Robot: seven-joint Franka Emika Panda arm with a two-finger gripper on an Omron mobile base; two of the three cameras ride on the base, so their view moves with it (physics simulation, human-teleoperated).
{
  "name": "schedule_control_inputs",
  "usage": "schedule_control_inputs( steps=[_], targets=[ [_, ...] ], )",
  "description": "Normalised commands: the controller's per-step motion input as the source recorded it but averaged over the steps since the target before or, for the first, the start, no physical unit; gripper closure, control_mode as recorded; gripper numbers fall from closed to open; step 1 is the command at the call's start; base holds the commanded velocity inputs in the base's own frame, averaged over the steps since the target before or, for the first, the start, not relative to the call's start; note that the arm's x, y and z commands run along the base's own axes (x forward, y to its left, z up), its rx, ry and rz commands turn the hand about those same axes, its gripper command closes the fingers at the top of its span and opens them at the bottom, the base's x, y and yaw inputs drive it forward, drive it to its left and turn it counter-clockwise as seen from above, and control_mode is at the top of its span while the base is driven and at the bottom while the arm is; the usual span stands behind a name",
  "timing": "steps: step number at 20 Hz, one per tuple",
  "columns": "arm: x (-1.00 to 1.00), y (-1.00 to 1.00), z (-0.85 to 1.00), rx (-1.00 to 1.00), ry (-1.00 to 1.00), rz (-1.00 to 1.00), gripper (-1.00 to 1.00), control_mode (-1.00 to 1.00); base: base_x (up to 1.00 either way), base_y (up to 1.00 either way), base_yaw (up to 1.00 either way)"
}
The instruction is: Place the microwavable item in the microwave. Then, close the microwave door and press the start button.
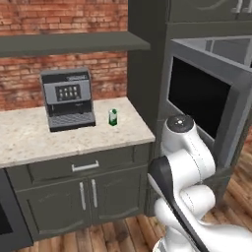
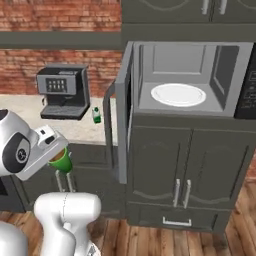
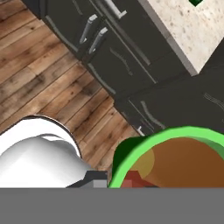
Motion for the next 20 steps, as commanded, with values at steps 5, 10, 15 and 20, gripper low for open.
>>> schedule_control_inputs(
  steps=[5,10,15,20],
  targets=[
    [0.0,0.0,0.0,0.0,0.0,0.0,1.0,1.0,-1.0,-0.07,-0.53],
    [0.0,0.0,0.0,0.0,0.0,0.0,1.0,1.0,-0.65,-0.32,-0.67],
    [0.0,0.0,0.0,0.0,0.0,0.0,1.0,1.0,0.0,-0.55,-0.66],
    [0.0,0.0,0.0,0.0,0.0,0.0,1.0,1.0,0.85,-0.36,-0.27]
  ],
)
